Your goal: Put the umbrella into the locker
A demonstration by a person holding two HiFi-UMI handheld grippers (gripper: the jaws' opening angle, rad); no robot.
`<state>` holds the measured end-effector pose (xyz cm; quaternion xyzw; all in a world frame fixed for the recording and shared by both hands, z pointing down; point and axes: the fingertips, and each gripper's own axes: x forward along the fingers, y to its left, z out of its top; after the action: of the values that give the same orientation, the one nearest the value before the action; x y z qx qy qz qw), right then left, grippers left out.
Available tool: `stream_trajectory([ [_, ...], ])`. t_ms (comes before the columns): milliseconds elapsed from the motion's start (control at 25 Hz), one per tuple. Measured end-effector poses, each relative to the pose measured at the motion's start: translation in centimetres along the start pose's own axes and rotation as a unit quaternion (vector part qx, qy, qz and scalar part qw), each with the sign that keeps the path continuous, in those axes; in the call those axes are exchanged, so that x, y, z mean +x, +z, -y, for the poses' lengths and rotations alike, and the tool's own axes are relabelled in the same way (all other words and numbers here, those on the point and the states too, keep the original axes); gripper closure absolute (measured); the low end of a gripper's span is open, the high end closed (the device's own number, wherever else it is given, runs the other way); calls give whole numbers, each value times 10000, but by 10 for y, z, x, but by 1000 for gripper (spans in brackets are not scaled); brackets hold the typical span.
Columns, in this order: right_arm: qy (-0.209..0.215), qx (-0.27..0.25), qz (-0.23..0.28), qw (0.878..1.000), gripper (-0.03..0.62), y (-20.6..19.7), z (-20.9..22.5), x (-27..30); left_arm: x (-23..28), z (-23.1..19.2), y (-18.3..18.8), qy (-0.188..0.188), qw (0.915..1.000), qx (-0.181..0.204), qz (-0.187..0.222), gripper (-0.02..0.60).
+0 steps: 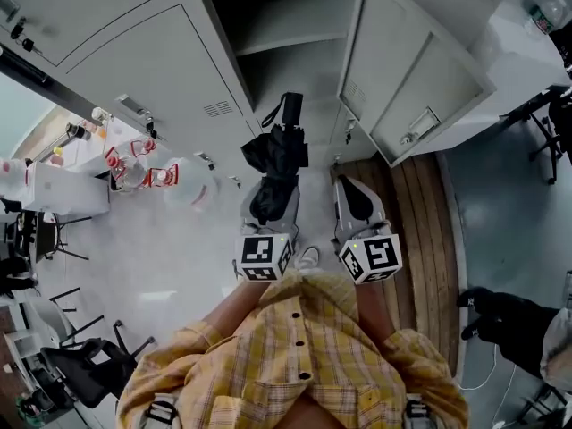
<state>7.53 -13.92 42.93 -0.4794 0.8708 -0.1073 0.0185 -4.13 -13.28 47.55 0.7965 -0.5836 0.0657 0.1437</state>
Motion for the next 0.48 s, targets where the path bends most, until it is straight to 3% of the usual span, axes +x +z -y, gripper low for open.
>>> stream_trajectory([
  [480,-103,-60,-196,9997,594,-9,12,44,67,-35,-5,-17,9995,-41,-306,339],
])
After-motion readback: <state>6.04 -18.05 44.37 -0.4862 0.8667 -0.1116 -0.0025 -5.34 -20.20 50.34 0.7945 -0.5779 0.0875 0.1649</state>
